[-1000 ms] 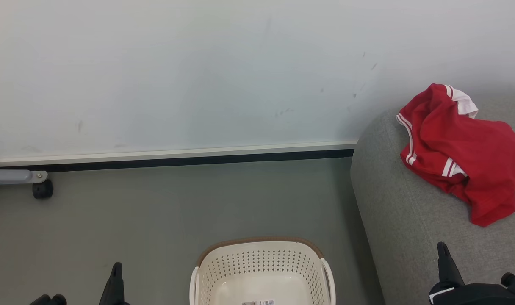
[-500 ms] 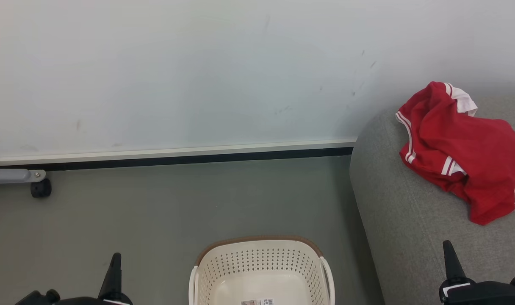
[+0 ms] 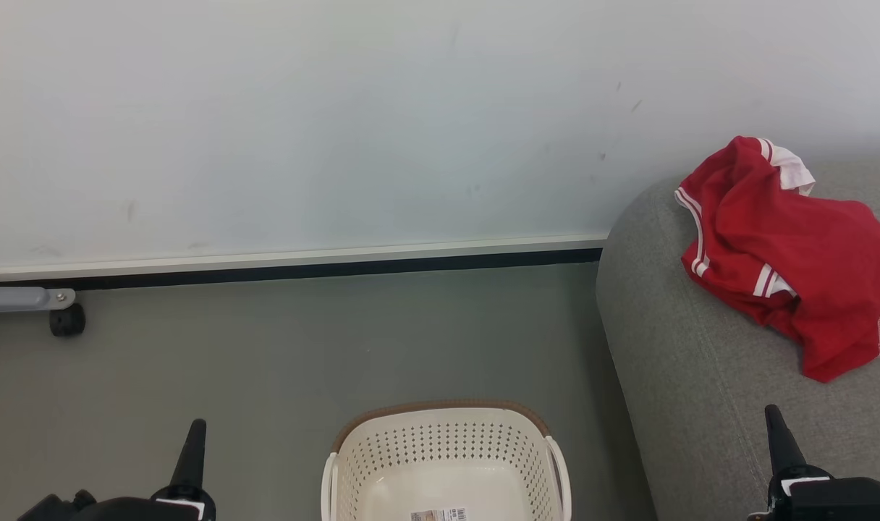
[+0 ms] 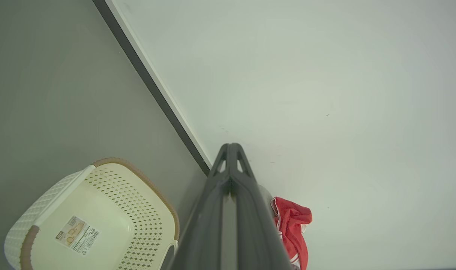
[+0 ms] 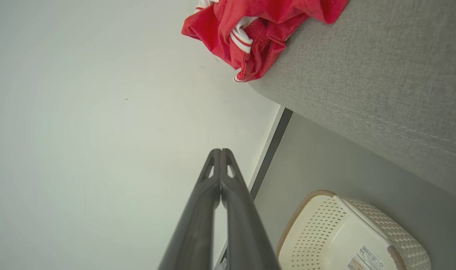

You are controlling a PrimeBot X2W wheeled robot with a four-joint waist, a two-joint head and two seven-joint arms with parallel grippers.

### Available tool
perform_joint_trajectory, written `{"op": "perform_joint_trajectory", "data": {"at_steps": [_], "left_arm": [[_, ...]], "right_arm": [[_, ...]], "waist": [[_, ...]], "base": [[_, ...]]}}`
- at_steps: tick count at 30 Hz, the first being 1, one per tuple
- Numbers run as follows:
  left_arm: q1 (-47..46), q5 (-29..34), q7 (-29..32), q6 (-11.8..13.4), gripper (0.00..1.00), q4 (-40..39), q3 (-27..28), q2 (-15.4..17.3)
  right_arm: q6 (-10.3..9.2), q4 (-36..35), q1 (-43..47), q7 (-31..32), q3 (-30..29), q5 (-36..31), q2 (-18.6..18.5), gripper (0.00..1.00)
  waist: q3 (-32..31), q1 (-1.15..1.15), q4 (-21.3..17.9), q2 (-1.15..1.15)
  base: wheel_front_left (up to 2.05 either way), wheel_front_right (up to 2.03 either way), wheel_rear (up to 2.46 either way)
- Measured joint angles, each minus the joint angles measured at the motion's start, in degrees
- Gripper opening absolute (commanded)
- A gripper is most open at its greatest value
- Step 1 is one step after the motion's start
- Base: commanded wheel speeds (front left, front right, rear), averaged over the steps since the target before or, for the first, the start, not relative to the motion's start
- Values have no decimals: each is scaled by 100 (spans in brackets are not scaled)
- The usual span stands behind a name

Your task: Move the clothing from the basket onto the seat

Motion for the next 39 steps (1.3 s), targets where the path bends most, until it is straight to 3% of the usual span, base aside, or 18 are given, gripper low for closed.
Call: {"op": "perform_joint_trajectory", "data": {"at_steps": [20,39], "left_arm": [[-316,-1423,430,-309,0,120,332,-130],[-326,-1518,435,-336,0,130,342,-137]], "right_arm": [[210,63,-181,419,-374,1592,92,0],[244,63,-203,431,-385,1617,98,0]], "waist": [[49,0,-28,0],[49,0,-28,0]], "base": [[0,0,0],[0,0,0]]}}
